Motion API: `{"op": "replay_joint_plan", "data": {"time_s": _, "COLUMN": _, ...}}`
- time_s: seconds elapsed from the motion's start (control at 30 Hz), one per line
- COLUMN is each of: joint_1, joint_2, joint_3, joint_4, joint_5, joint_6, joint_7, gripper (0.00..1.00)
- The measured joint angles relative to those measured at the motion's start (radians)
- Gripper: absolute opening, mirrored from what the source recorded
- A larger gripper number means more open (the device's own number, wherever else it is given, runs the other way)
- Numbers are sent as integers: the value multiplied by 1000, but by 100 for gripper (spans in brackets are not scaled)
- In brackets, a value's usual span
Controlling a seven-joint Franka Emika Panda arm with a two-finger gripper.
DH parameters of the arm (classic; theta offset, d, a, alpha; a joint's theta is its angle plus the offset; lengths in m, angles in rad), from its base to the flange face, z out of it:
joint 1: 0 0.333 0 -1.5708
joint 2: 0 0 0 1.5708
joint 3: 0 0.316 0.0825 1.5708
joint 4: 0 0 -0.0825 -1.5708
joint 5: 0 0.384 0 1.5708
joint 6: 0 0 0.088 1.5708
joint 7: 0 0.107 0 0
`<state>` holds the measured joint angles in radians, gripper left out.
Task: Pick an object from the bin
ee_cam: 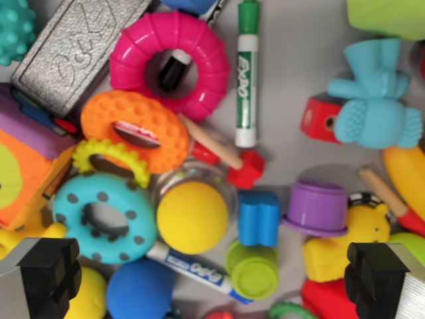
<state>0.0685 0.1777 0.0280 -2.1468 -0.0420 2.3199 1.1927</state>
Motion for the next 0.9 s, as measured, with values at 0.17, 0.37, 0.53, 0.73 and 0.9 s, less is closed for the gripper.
{"op": "replay_joint_plan", "data": {"time_s": 0.17, "joint_1": 16, "joint_2": 11, "joint_3": 2, "joint_4": -22, "joint_5": 0, "joint_6": 33, "joint_7": 52, "gripper": 100}}
{"op": "replay_joint_plan", "data": {"time_s": 0.37, "joint_1": 38, "joint_2": 30, "joint_3": 6, "joint_4": -50, "joint_5": 1, "joint_6": 78, "joint_7": 124, "gripper": 100}}
{"op": "replay_joint_plan", "data": {"time_s": 0.53, "joint_1": 55, "joint_2": 46, "joint_3": 8, "joint_4": -69, "joint_5": 1, "joint_6": 113, "joint_7": 182, "gripper": 100}}
{"op": "replay_joint_plan", "data": {"time_s": 0.73, "joint_1": 79, "joint_2": 71, "joint_3": 11, "joint_4": -89, "joint_5": 1, "joint_6": 157, "joint_7": 255, "gripper": 100}}
{"op": "replay_joint_plan", "data": {"time_s": 0.9, "joint_1": 102, "joint_2": 96, "joint_3": 13, "joint_4": -106, "joint_5": 2, "joint_6": 198, "joint_7": 319, "gripper": 100}}
